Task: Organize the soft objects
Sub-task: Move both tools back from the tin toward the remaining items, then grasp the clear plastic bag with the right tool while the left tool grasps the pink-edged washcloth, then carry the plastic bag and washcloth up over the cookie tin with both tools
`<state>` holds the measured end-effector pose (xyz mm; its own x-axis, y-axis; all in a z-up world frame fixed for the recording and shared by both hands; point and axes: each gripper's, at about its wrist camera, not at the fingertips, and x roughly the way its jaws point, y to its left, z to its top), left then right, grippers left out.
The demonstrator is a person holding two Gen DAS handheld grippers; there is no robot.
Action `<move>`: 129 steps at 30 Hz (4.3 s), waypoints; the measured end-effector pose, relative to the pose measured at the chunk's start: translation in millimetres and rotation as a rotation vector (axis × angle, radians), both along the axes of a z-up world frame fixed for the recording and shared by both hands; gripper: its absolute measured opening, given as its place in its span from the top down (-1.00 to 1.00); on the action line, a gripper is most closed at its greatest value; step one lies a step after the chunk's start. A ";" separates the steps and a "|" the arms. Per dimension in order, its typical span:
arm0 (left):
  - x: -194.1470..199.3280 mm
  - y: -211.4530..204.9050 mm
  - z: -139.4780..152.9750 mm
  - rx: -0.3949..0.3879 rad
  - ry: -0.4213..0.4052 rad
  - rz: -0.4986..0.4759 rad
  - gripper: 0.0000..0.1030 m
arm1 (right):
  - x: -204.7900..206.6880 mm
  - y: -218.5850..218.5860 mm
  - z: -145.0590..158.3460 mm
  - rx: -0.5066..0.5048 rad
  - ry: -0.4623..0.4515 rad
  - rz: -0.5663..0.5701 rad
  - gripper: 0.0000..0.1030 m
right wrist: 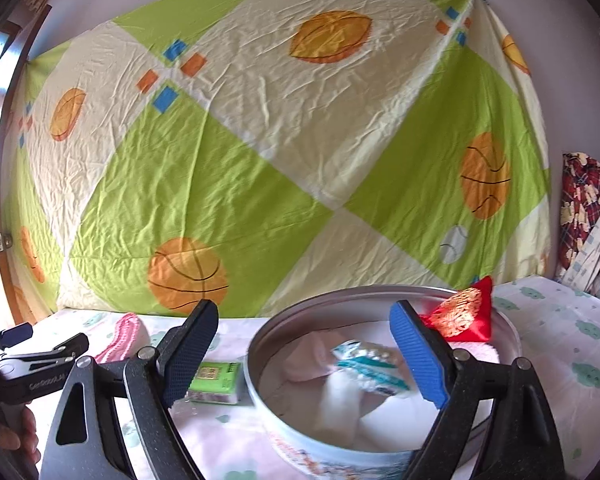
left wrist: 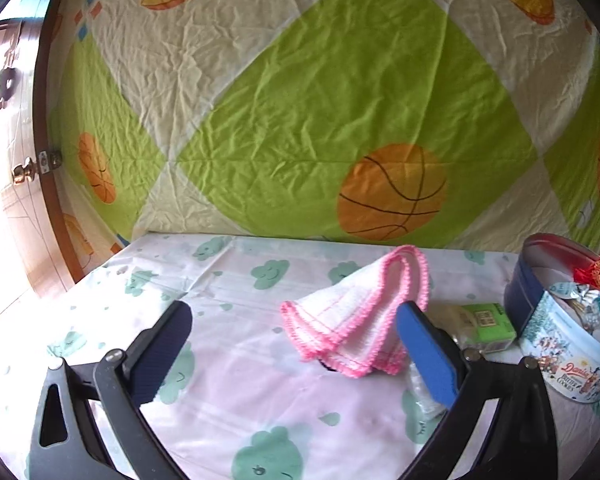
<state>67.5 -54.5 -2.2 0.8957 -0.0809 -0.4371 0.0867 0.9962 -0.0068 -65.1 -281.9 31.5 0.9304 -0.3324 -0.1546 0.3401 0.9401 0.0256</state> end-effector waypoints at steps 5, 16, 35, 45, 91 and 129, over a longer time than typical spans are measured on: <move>13.5 23.6 -4.8 -0.021 0.038 0.054 -1.00 | 13.8 18.1 -4.0 0.024 0.037 0.048 -0.73; 34.6 55.2 -10.6 0.030 0.078 0.135 -1.00 | 70.3 70.2 -25.3 0.070 0.300 0.306 -0.73; 36.1 66.1 -8.8 -0.021 0.091 0.134 -1.00 | 141.2 89.4 -70.3 0.143 0.666 0.478 0.21; 24.8 52.7 -3.9 -0.099 0.028 -0.041 -1.00 | 54.7 89.7 -19.9 0.031 0.275 0.534 0.27; 22.5 19.3 15.6 -0.381 -0.037 -0.215 0.81 | 35.2 45.4 -4.8 0.052 0.128 0.294 0.25; -41.8 -68.7 11.5 -0.235 -0.022 -0.292 0.81 | -0.6 6.8 17.6 -0.089 0.032 0.206 0.25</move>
<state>25.7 -123.2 9.3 0.8293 -0.4301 -0.3566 0.3694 0.9010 -0.2276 -65.7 -275.1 49.1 0.9751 -0.1497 -0.1639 0.1402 0.9878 -0.0678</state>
